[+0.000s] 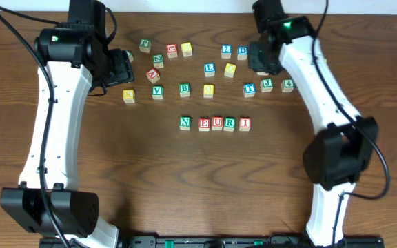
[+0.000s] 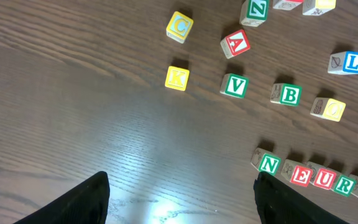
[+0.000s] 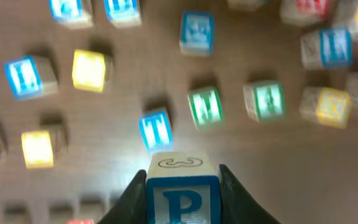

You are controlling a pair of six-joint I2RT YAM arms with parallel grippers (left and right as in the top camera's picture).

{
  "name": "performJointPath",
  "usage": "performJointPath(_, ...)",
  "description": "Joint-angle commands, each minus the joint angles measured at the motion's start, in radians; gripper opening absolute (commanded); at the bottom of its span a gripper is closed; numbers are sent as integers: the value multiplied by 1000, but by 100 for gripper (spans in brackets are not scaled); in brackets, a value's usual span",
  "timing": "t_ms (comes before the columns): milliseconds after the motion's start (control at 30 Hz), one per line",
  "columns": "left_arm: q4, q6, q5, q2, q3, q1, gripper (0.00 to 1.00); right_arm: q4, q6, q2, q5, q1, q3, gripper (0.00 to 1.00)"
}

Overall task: Spell out NEURIPS
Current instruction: 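Lower the right gripper onto the blue P block and grasp it, then carry the blue P block right of the red I and lower it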

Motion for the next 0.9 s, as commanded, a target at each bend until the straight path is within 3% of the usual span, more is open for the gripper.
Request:
performJointPath(0,0,13,-12,-8,12,4,74,-111,-23,-26,-23,1,7,20)
performJointPath(200,1,13,-12,-8,12,4,73,-247,-23,-9,-22,2,-61,20)
performJointPath(500,22,13,-12,-8,12,4,74,-107,-17,-9,-37,23,-318,19)
performJointPath(867,31,13,-12,-8,12,4,74,75,49,-9,-38,28,-465,18)
